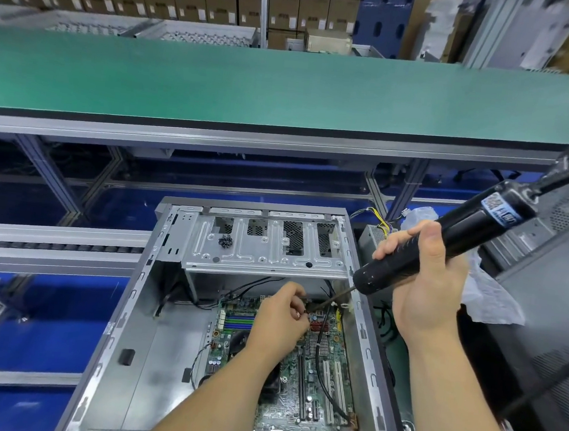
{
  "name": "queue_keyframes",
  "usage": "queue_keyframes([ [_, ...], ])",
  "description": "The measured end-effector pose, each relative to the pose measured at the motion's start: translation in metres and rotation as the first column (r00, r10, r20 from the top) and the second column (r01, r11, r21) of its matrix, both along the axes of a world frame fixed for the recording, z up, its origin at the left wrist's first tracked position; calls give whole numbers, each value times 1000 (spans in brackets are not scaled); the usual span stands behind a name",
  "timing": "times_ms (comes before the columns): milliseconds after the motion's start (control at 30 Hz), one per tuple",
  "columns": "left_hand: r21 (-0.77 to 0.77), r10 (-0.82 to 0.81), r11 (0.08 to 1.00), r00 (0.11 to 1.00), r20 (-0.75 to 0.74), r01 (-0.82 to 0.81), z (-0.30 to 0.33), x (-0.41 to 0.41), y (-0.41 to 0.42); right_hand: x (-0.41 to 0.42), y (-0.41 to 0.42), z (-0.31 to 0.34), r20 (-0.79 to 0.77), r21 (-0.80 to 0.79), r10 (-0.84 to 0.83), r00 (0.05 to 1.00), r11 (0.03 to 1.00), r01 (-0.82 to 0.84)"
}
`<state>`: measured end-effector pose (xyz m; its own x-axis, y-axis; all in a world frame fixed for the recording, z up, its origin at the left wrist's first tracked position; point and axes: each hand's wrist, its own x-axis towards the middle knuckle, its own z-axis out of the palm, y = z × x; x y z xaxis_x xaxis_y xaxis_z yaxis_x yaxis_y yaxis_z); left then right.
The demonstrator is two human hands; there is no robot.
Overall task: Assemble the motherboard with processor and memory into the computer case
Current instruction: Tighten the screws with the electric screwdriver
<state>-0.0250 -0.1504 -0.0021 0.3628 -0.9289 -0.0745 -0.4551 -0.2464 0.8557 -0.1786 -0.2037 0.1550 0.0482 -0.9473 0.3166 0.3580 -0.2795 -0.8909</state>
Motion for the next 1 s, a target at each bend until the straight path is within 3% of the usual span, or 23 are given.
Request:
queue_keyframes([
  [567, 19, -48, 999, 989, 140, 46, 0, 1, 1, 3, 0, -2, 27, 18, 26, 999, 999, -26],
  [833, 56, -182, 983, 920, 348, 173, 5, -3, 2, 6, 0, -5, -68, -51, 164, 984, 984, -168],
  [1000, 46, -186, 982, 929, 321, 181, 4, 0, 2, 8, 0, -5, -71, -58, 228, 971, 971, -233],
])
